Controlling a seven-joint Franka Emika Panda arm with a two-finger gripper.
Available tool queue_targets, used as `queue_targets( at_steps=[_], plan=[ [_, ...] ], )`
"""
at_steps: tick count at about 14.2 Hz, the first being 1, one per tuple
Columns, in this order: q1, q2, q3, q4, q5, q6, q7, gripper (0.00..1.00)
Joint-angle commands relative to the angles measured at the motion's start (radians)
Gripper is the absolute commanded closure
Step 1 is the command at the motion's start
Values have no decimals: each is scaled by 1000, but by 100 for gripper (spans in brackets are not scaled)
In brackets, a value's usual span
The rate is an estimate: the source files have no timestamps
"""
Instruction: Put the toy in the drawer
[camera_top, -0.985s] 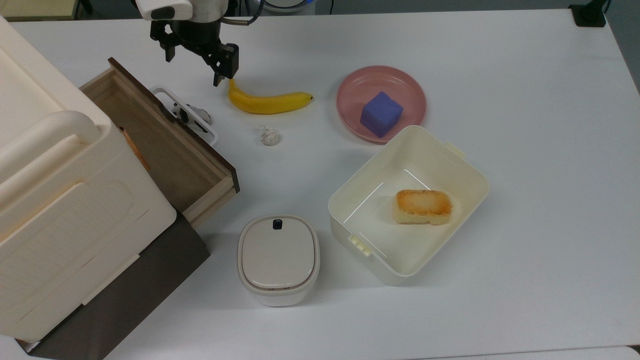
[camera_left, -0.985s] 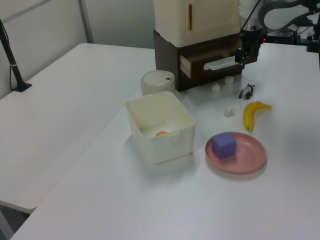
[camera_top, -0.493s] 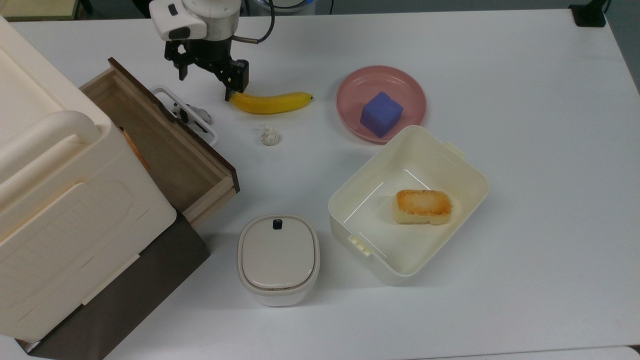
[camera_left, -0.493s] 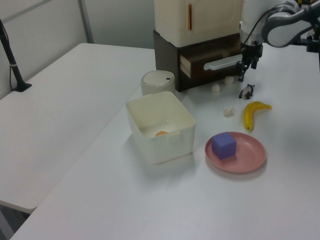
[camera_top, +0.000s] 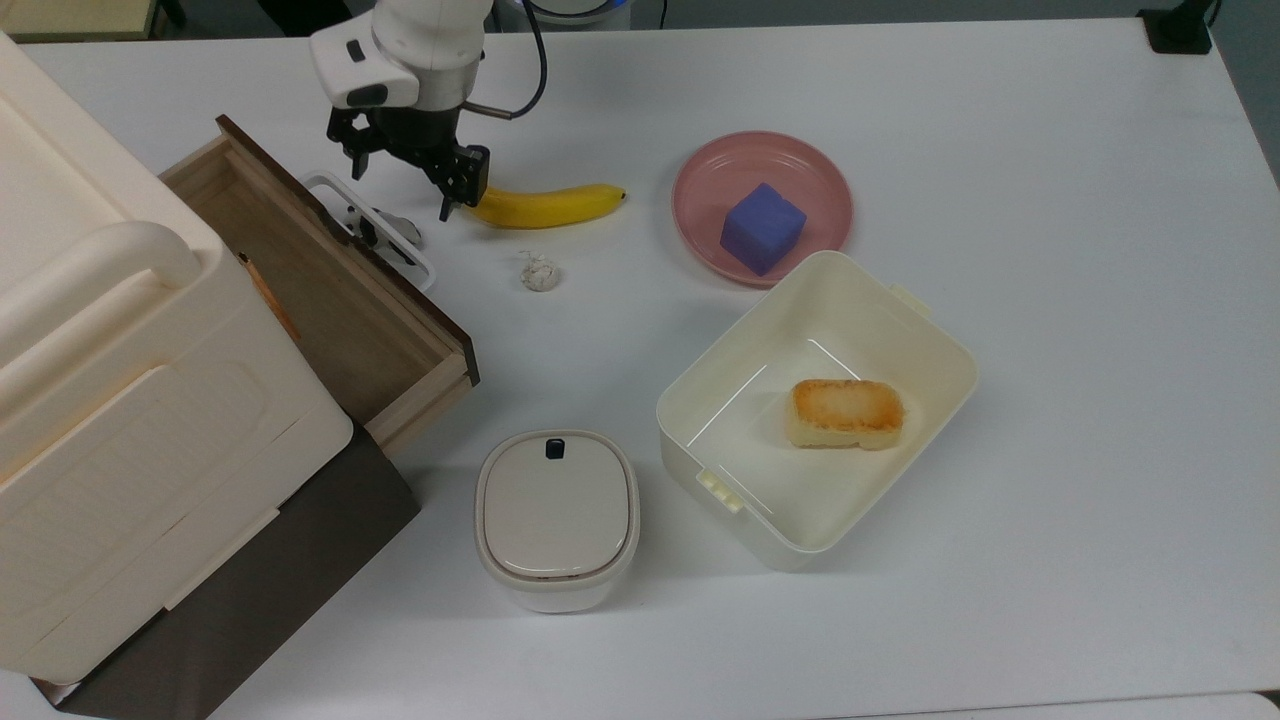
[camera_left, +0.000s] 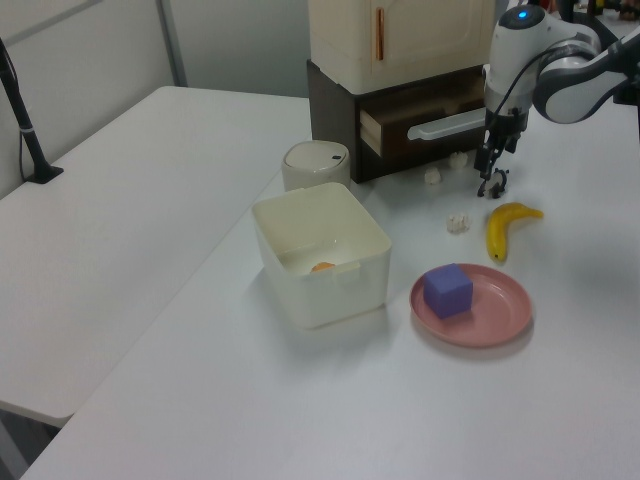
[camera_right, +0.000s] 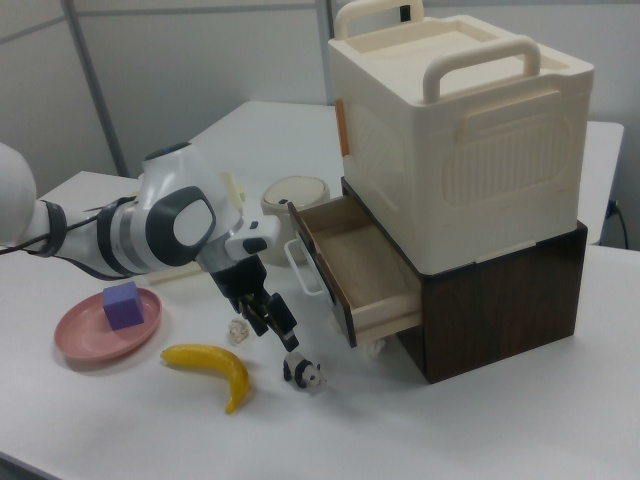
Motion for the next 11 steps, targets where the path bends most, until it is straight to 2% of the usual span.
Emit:
queue_targets(
  at_steps=[1, 6, 8, 11],
  plan=[
    [-11, 39, -6, -14, -32, 50, 25, 0],
    [-17, 117, -6, 20, -57, 58, 57, 0],
    [-21, 126, -6, 25, -95, 59, 97, 0],
    [-27, 129, -6, 51, -97, 61, 106, 0]
  ],
)
